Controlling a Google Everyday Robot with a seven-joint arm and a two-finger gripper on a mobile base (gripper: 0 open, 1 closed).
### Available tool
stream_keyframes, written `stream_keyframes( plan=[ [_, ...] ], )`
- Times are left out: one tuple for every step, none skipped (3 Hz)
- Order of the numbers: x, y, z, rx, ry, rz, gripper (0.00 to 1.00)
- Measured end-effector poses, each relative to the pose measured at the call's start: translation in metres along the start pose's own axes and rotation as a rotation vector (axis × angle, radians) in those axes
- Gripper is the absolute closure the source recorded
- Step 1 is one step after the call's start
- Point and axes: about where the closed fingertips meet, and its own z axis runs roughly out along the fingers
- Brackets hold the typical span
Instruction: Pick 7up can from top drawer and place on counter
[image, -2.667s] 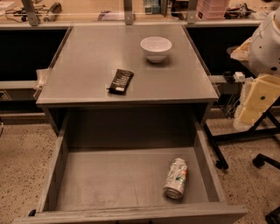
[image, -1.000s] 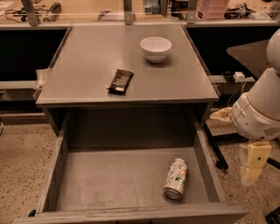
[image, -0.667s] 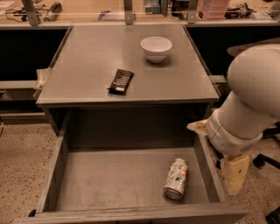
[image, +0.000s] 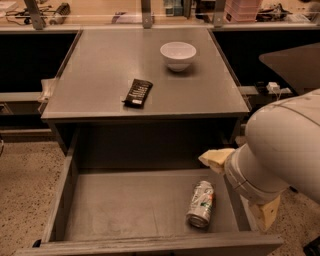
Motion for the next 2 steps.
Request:
stream_keyframes(
  plan=[
    [0.007,-0.02,0.043,-0.025,-0.121,-0.112,0.0],
    [0.005,-0.026,0.082,-0.056,-0.214,-0.27,0.0]
  ],
)
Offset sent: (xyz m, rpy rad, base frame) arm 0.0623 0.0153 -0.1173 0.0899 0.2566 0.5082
